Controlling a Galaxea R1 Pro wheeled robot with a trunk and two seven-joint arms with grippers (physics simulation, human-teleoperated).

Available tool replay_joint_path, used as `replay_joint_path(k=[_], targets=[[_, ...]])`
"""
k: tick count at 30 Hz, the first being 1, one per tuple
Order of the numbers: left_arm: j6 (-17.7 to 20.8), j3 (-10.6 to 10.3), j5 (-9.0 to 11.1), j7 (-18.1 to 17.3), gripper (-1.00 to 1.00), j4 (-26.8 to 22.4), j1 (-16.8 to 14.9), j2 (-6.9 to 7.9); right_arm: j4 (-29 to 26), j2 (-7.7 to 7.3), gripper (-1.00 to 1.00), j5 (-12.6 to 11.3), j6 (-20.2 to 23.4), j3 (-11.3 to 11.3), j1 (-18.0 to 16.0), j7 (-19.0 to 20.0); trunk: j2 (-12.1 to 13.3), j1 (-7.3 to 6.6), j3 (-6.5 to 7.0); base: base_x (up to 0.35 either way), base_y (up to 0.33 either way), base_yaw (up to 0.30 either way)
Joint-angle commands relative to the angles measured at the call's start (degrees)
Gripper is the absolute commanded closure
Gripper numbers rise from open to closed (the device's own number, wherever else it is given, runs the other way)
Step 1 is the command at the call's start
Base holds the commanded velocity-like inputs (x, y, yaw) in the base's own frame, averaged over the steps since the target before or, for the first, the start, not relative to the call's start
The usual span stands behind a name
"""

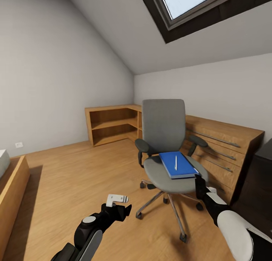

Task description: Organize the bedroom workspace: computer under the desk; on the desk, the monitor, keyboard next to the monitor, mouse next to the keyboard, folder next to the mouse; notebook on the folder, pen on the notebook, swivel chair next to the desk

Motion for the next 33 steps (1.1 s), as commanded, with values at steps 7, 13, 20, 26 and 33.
replay_joint_path(k=[7, 13, 20, 26, 33], targets=[[0.2, -0.1, 0.6, 0.5, -1.00, -0.1, -0.1, 0.01, -0.1, -0.08, -1.00, -0.5, 0.2, -0.2, 0.0, 0.3, 0.0, 0.00, -0.06, 0.032, 0.000, 0.000], [0.2, -0.1, 0.7, 0.5, -1.00, 0.3, -0.1, 0.01, -0.1, -0.09, -1.00, -0.5, 0.2, -0.2, 0.0, 0.3, 0.0, 0.00, -0.06, -0.042, 0.000, 0.000], [0.2, -0.2, 0.8, 0.5, -1.00, 1.8, 0.0, 0.01, -0.2, -0.16, -1.00, -0.6, 0.2, -0.2, -0.1, 0.9, 0.0, 0.00, -0.06, -0.269, 0.000, 0.000], [0.2, -0.2, 0.8, 0.5, -1.00, 1.9, -0.1, 0.01, -0.1, -0.12, -1.00, -0.5, 0.2, -0.2, 0.0, 1.9, 0.0, 0.00, -0.06, -0.257, 0.000, 0.000], [0.2, -0.2, 0.8, 0.5, -1.00, 2.0, -0.1, 0.01, 0.2, 0.10, -1.00, -0.5, 0.2, -0.2, 0.0, 2.2, 0.0, 0.00, -0.06, -0.072, 0.000, 0.000]])
